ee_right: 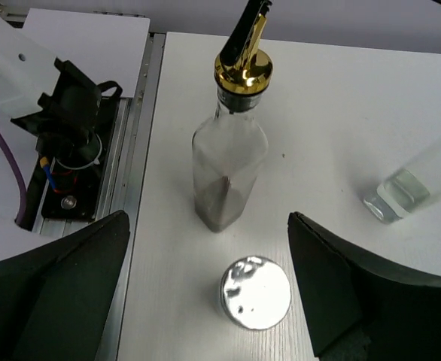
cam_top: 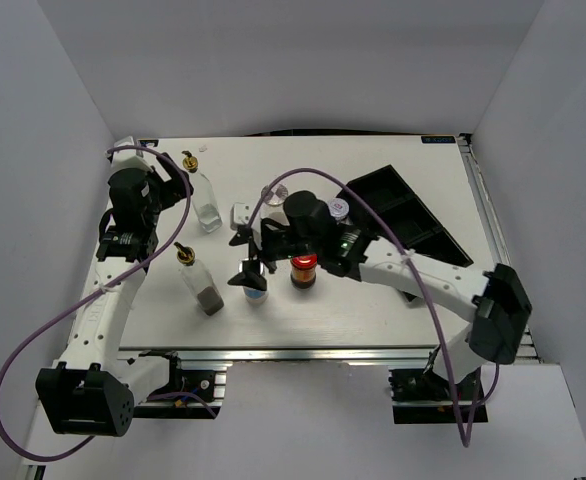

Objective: Organize the condiment bottles

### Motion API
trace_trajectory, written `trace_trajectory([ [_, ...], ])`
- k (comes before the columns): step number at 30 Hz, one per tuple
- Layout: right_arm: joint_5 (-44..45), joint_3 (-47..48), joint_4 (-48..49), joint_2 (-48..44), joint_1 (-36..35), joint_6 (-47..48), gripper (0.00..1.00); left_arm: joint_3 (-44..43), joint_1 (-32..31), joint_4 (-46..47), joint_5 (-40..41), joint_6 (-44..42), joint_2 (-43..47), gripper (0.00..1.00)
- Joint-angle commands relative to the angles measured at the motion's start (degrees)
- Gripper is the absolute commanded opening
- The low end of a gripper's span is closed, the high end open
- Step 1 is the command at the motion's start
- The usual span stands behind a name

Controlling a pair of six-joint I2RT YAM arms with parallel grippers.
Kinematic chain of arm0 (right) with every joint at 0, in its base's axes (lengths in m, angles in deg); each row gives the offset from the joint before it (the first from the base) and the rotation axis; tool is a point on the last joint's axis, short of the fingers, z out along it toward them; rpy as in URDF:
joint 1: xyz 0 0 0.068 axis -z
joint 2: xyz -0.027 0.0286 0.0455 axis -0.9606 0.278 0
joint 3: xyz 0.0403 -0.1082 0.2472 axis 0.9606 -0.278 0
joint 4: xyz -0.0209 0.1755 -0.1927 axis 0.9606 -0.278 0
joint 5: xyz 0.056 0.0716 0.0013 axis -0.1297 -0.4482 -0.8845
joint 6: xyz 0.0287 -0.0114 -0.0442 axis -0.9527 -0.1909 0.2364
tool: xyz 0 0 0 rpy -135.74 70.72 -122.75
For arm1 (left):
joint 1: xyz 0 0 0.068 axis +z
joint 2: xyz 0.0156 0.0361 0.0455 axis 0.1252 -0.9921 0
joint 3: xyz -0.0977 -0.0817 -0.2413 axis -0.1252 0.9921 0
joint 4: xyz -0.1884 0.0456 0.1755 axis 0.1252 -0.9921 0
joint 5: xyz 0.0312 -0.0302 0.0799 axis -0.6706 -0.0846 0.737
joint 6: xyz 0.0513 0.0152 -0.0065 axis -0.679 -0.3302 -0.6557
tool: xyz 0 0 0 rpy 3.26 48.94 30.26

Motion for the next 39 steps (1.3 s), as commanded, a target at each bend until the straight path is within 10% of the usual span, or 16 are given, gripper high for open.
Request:
trace_trajectory([
  [1, 1.5, 5.3, 10.0, 5.1, -1.7, -1.5, 0.89, 0.4, 0.1, 1.6, -1.3, -0.3, 1.3, 0.98],
  [22, 1.5, 21.6, 17.5, 26.4, -5.6, -10.5, 0.85, 0.6, 0.1, 1.3, 1.7, -0.2, 1.6, 0.98],
  [32, 1.7, 21.2, 20.9, 24.3, -6.0, -11.7, 0.04, -0.1, 0.1, 0.8, 3.3, -0.2, 1.9, 0.98],
  [39, 3.3, 21.9, 19.3, 14.8, -5.6, -11.7, 0.00, -2.5, 0.1, 0.7, 4.0, -0.2, 2.1, 0.98],
])
